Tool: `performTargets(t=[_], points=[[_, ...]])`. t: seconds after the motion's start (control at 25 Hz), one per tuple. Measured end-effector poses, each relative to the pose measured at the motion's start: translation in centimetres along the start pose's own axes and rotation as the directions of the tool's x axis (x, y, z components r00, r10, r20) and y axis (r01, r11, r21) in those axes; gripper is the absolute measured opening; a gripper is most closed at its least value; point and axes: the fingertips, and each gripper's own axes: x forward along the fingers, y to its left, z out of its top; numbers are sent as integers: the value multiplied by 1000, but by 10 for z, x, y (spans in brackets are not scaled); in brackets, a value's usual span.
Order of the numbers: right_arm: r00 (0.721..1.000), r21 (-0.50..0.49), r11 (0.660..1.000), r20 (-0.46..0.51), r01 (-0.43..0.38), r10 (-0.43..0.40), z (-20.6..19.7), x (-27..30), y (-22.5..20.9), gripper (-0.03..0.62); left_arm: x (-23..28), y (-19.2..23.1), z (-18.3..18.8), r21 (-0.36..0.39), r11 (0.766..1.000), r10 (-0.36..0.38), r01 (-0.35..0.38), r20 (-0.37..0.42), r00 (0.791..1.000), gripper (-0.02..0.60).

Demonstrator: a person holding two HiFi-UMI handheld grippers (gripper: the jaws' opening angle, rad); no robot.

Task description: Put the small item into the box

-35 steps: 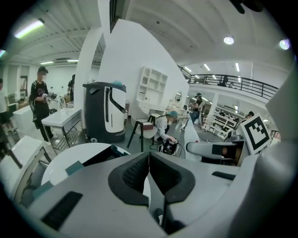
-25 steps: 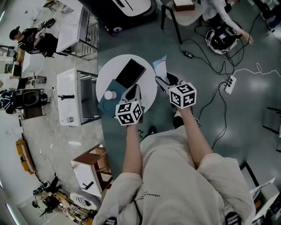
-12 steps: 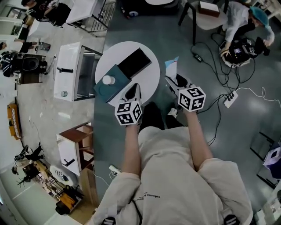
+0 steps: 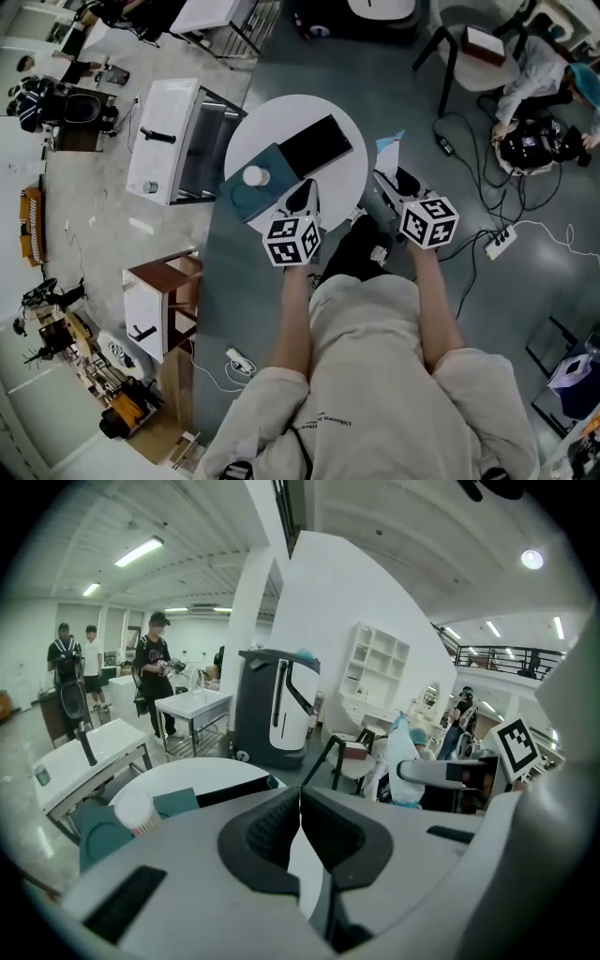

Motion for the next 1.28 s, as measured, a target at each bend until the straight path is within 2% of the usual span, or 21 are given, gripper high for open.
performTargets(t=[0.28, 0.52, 0.68, 0.76, 0.84, 1.0, 1.08, 1.28], points=[[999, -12, 1000, -28, -29, 28, 43, 51, 5, 216, 28, 34, 40, -47, 999, 10, -9, 15, 1000, 21], [989, -69, 995, -132, -72, 62, 53, 112, 4, 216, 52, 78, 60, -112, 992, 57, -55, 14, 998, 21], [968, -160, 977, -232, -138, 98, 58, 155, 11, 216, 62, 99, 59, -84, 993, 85, -86, -22, 996, 21], [939, -227, 949, -313, -218, 141, 53, 176, 23, 216, 64, 108, 53, -97, 991, 89, -92, -37, 995, 21], [895, -273, 907, -401, -321, 197, 46, 193, 43, 216, 64, 118, 46, -130, 987, 93, -98, -47, 995, 21], [815, -273, 845, -507, -459, 279, 31, 224, 83, 216, 60, 148, 47, -164, 980, 103, -110, -53, 993, 21], [786, -292, 818, -551, -496, 280, 24, 236, 91, 216, 60, 159, 52, -179, 976, 118, -125, -48, 992, 21], [722, -388, 729, -660, -564, 207, 3, 268, 90, 216, 60, 182, 54, -228, 961, 153, -157, -34, 988, 21]])
